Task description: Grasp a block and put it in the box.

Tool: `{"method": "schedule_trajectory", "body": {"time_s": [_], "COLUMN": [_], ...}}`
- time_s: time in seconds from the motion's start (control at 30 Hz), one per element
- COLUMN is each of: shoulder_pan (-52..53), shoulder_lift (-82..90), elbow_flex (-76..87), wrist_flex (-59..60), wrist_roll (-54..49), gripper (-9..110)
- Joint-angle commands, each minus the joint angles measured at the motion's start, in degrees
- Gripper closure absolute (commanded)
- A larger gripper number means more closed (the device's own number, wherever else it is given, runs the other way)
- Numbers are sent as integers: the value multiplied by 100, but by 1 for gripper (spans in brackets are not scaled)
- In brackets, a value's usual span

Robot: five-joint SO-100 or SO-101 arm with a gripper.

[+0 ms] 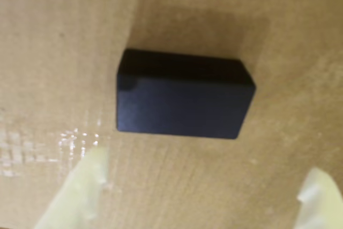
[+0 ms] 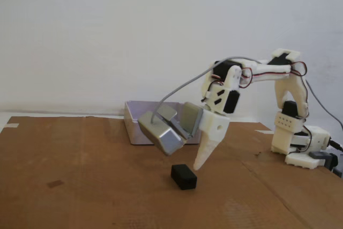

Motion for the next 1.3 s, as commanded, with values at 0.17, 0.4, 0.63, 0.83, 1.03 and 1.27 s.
{"method": "schedule_trajectory", "body": {"time_s": [0.17, 0.4, 0.63, 0.83, 1.03, 1.27], "shoulder_pan": [-211, -237, -237, -237, -237, -167], "shoulder_lift": [237, 62, -9, -35, -237, -316], "elbow_flex": [-589, -659, -659, -659, -659, -633], "wrist_flex": [-589, -598, -598, -606, -861, -861], "wrist_roll": [0, 0, 0, -9, -9, -70], "gripper": [43, 43, 43, 43, 43, 43]}}
